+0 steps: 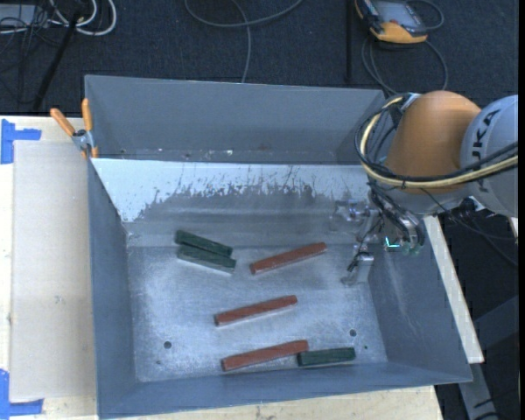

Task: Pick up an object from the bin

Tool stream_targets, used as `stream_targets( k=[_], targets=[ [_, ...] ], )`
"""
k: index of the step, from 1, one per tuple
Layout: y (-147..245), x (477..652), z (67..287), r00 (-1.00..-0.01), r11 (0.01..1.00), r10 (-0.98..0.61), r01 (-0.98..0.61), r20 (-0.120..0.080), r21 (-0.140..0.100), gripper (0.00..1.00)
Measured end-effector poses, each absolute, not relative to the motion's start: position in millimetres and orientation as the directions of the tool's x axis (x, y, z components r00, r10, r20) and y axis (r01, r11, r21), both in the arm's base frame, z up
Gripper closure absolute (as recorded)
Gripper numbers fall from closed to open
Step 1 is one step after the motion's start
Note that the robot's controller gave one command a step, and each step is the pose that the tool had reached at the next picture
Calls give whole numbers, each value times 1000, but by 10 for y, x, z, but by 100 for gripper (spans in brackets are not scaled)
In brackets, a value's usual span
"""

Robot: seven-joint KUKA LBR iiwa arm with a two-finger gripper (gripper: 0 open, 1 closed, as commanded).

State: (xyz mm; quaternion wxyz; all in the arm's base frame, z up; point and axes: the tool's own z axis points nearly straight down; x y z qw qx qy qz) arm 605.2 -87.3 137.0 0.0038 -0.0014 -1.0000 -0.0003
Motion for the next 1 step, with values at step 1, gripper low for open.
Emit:
stream_targets(
  k=[1],
  targets=[
    [-400,6200,650,-998,998,-59,-59,5,3,0]
  ],
)
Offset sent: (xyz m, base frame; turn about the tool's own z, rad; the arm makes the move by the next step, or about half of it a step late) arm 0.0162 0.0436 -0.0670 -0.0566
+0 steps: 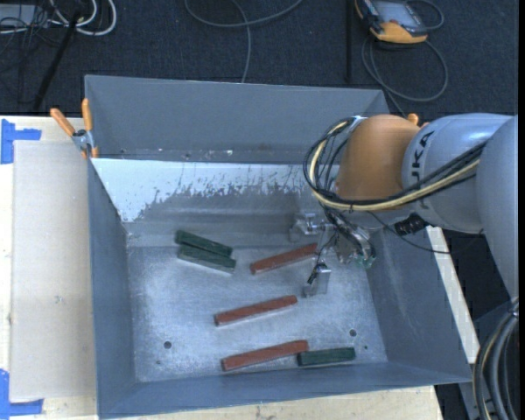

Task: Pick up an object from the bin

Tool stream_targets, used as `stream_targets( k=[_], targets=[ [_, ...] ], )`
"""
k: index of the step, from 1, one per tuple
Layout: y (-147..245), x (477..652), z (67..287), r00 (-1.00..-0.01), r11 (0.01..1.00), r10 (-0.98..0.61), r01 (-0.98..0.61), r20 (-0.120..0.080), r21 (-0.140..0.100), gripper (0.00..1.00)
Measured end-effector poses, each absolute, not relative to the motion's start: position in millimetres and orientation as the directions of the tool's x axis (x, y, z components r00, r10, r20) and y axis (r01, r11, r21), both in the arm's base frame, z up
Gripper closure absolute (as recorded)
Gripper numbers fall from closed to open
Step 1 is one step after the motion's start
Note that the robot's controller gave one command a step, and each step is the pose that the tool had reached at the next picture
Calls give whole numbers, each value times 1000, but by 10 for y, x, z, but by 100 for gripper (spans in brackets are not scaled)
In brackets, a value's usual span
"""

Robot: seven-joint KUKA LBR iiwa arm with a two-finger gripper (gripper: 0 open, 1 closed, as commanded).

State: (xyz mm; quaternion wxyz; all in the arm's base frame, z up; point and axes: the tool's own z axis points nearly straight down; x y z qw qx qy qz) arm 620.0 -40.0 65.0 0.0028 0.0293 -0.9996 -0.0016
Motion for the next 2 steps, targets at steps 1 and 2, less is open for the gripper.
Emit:
stream_targets(
  k=[1,2],
  targets=[
    [-171,6209,1009,-929,929,-370,-370,-4,0,0],
    [-234,6219,1095,-896,896,-445,-445,-3,0,0]
  ],
)
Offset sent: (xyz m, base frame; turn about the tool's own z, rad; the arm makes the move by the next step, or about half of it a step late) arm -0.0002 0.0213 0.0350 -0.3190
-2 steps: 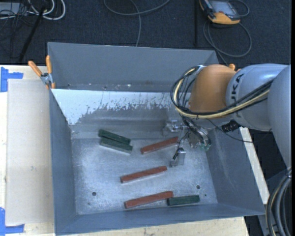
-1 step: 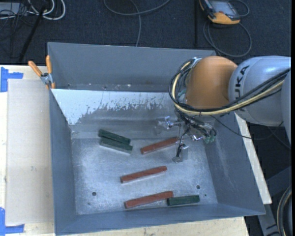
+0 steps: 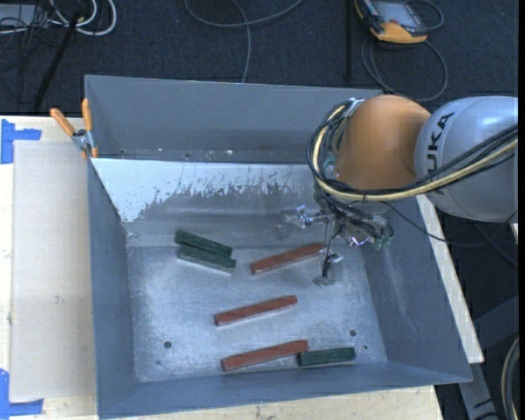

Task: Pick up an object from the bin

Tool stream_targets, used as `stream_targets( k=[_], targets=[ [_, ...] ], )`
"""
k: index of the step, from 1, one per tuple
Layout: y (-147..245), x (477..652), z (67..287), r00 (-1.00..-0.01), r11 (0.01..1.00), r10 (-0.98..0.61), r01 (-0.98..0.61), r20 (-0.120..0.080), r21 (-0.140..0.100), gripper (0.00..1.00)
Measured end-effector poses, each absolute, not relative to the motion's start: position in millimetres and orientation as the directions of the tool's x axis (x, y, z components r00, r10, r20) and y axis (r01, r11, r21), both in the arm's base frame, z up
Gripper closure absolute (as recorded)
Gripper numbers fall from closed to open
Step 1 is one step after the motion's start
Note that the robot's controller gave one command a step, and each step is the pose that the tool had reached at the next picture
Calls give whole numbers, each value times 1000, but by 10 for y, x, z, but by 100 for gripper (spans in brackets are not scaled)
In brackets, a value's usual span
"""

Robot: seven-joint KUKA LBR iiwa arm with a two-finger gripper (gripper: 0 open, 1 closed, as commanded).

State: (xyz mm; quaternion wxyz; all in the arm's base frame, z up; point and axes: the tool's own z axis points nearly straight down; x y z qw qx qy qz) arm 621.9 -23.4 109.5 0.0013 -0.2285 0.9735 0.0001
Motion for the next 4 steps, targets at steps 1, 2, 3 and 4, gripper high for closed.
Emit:
stream_targets(
  k=[1,2,3,4],
  targets=[
    [-231,6200,677,-929,929,-371,-371,3,3,0],
    [-231,6202,673,-929,929,-371,-371,0,1,0],
    [-231,6209,685,-929,929,-371,-371,-2,1,100],
    [-220,6231,1604,-929,929,-371,-371,-9,-3,100]
  ],
)
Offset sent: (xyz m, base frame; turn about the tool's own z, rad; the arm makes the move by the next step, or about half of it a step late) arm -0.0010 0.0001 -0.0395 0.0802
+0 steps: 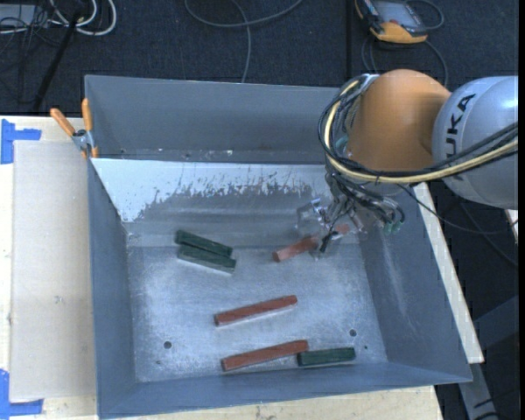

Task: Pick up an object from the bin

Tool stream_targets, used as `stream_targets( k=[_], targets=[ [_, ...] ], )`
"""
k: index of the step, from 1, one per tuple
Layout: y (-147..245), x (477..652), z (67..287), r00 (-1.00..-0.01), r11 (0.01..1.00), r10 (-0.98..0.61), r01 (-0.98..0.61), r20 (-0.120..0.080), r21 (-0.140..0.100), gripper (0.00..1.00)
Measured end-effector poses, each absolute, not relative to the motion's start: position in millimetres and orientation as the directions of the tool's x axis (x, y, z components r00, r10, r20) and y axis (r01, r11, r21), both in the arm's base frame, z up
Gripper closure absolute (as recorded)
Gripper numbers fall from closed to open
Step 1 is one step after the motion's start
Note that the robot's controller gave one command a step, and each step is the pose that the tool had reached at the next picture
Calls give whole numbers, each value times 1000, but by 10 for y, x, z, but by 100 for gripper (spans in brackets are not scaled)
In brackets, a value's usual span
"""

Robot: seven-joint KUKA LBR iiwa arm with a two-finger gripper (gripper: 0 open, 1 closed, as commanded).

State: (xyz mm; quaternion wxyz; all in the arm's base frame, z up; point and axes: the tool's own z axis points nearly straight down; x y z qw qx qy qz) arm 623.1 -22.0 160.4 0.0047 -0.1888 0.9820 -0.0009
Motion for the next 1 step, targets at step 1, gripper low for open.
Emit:
stream_targets(
  k=[1],
  targets=[
    [-209,6243,1867,-929,929,-370,-370,-5,-2,100]
  ],
)
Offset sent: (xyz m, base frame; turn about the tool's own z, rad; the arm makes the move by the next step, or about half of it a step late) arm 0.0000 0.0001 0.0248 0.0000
